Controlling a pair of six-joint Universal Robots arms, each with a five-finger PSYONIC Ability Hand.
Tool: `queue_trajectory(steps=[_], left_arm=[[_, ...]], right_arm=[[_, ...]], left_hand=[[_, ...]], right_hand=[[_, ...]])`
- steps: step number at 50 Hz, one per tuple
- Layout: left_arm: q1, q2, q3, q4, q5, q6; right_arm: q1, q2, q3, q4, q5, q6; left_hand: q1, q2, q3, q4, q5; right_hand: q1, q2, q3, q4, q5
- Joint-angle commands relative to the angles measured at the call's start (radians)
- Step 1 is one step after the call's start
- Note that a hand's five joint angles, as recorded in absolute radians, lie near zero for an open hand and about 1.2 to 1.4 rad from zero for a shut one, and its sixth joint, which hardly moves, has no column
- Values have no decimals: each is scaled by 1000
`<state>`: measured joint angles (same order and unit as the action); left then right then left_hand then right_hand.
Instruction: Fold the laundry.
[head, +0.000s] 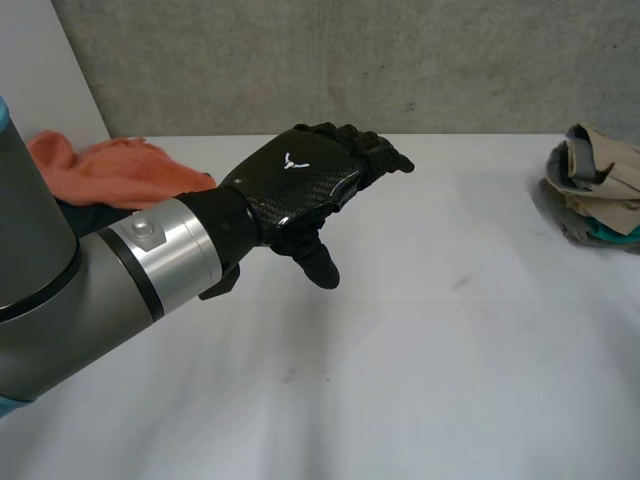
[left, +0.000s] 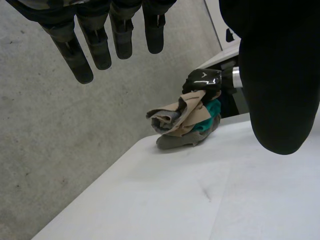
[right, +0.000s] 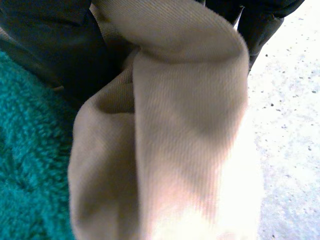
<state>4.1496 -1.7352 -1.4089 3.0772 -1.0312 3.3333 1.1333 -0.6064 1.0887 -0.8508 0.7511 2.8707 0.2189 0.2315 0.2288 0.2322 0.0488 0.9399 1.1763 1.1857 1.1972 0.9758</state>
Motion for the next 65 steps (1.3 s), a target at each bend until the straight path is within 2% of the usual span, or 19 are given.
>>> queue_trajectory(steps=[1,3,4,12,19,27,31,32,35,36,38,42,43,48,52,55,60,63,65], left_arm=[[-2,8,-1,0,-1,-1],[-2,11,-2,0,-1,0],[-3,13,-2,0,-1,-1],[-11,25,-2,0,-1,-2],[-13,25,-2,0,0,-2],[-19,31,-1,0,0,-26],[-17,45,2,2,0,-40],[-17,46,4,2,0,-40],[-17,54,7,3,0,-41],[-14,59,10,9,-1,-43],[-8,62,14,18,-4,-43],[20,63,28,55,-68,-46],[32,63,33,63,-94,-44],[154,40,60,155,-307,-23],[283,-67,82,208,-395,58],[351,-138,90,222,-402,165],[467,-353,168,270,-392,418],[492,-475,229,294,-377,478],[517,-578,313,304,-322,486]], right_arm=[[-23,-61,54,-5,-29,6],[-23,-67,60,6,-19,9],[-23,-79,69,24,-10,10],[-46,-237,155,257,100,1],[-87,-348,192,489,120,-13],[-208,-446,201,778,134,-53],[-296,-454,154,880,264,-212],[-315,-455,120,897,365,-306],[-317,-457,62,892,514,-439],[-307,-458,36,853,595,-496],[-267,-461,22,793,625,-493],[-97,-558,78,638,582,-349],[-45,-631,136,583,553,-274],[121,-818,356,408,424,-87],[348,-885,522,277,341,-19],[521,-886,632,222,329,-46],[658,-856,747,243,338,-135],[704,-784,783,278,361,-206],[726,-750,789,297,379,-240]], left_hand=[[15,3,5,2,11],[15,3,5,2,11],[15,3,5,2,11],[12,0,2,-1,8],[12,0,2,-1,8],[12,0,2,-1,8],[12,0,2,-1,8],[12,0,2,-1,8],[9,-3,-1,-4,5],[9,-3,-1,-4,5],[9,-3,-1,-4,5],[6,-6,-4,-7,2],[3,-9,-6,-10,-1],[-17,-30,-27,-30,-22],[-17,-30,-27,-30,-22],[-17,-30,-27,-30,-22],[-14,-27,-24,-27,-19],[-11,-24,-21,-25,-16],[-3,-15,-12,-16,-7]], right_hand=[[443,206,197,186,232],[-241,-478,-487,-498,-452],[-765,-1002,-1011,-1023,-976],[-765,-1002,-1011,-1023,-976],[-765,-1002,-1011,-1023,-976],[-765,-1002,-1011,-1023,-976],[-765,-1002,-1011,-1023,-976],[-765,-1002,-1011,-1023,-976],[-765,-1002,-1011,-1023,-976],[-765,-1002,-1011,-1023,-976],[-765,-1002,-1011,-1023,-976],[-765,-1002,-1011,-1023,-976],[-765,-1002,-1011,-1023,-976],[-765,-1002,-1011,-1023,-976],[-765,-1002,-1011,-1023,-976],[-765,-1002,-1011,-1023,-976],[-765,-1002,-1011,-1023,-976],[-765,-1002,-1011,-1023,-976],[-765,-1002,-1011,-1023,-976]])
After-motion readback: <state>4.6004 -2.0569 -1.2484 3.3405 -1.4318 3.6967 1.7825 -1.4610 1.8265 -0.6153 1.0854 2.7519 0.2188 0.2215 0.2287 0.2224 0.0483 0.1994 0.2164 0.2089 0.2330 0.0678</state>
